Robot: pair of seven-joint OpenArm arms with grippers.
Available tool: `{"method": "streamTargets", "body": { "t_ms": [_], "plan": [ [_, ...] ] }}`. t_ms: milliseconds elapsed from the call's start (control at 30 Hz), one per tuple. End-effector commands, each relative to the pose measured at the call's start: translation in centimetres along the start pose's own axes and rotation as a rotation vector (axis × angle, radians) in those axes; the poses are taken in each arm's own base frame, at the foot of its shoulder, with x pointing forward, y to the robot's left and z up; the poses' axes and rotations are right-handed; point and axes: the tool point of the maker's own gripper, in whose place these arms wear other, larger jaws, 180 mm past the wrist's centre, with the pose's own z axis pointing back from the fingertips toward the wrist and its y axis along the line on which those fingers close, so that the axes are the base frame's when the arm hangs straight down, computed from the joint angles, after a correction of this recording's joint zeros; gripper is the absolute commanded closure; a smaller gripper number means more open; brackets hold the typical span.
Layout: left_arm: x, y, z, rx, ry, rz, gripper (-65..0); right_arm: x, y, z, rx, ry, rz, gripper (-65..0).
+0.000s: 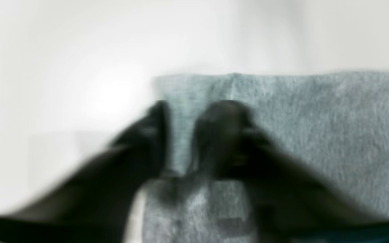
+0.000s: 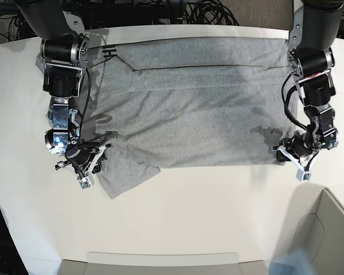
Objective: Fold the T-shirt properly
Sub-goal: 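Grasp the hem corner with the left gripper and lift both hem corners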
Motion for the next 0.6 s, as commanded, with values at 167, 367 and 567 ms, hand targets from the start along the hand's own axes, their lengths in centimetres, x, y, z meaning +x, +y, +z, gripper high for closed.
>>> {"method": "streamTargets", "body": {
  "t_ms": [167, 367, 567],
  "plan": [
    [1.6, 0.6, 0.7, 0.011, -0.019, -0.011, 0.0, 5.6, -2.3, 0.8, -0.044, -0.119, 0.021, 0.0],
    [2.4, 0.9, 2.2, 0.047, -0.055, -0.082, 0.0, 8.2, -2.8, 1.8, -0.070, -0.182, 0.048, 0.0],
    [3.2, -1.0, 5.6, 0.108, -0.104, -0.244, 0.0, 8.5, -2.9, 2.1, -0.076, -0.194, 0.055, 0.0]
  ]
}}
